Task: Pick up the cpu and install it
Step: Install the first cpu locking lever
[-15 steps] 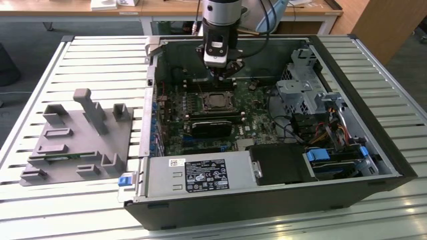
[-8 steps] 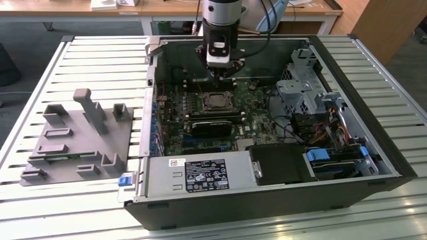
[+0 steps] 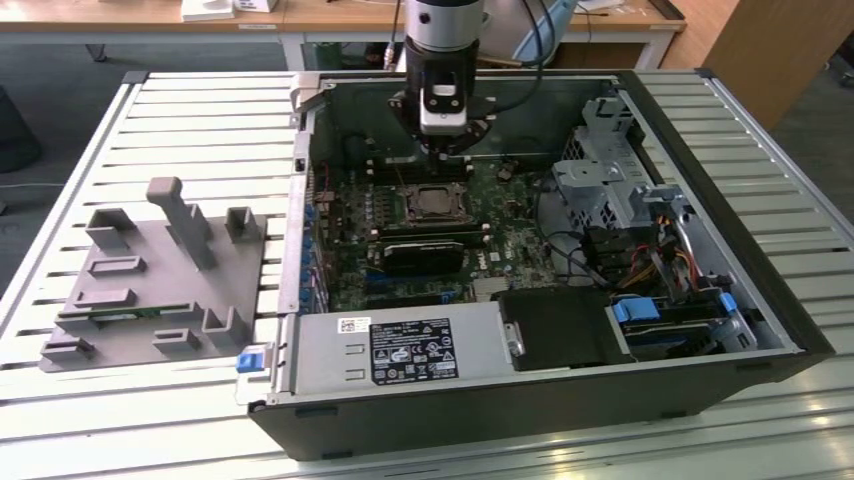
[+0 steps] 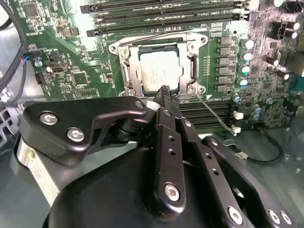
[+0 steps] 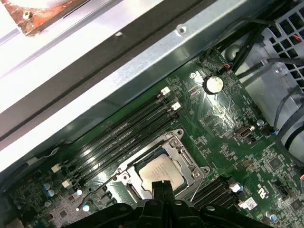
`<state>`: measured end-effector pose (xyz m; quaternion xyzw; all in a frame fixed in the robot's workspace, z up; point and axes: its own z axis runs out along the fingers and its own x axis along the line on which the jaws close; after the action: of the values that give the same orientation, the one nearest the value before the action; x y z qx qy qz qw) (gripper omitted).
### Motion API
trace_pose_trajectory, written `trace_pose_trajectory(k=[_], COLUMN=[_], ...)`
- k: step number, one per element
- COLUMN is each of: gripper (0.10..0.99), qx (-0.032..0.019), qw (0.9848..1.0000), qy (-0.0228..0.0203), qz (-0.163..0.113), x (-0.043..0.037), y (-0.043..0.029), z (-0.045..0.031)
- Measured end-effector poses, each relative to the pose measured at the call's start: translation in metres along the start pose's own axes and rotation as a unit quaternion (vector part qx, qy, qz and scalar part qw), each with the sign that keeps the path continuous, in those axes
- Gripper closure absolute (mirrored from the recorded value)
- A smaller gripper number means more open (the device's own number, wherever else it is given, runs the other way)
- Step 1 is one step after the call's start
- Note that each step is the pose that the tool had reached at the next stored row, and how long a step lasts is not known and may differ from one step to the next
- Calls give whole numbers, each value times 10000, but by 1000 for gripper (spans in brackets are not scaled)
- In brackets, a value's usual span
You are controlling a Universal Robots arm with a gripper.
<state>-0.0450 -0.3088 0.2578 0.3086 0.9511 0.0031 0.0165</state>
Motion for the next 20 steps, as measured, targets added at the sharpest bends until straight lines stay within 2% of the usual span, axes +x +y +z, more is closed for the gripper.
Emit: trace_pose_trajectory(k=[5,20], gripper=[980,980], qx=[-5,-13], qw=[9998,9990], qy=[3,7], qz=[-176,-442], x=[0,0], y=[0,0], z=[0,0])
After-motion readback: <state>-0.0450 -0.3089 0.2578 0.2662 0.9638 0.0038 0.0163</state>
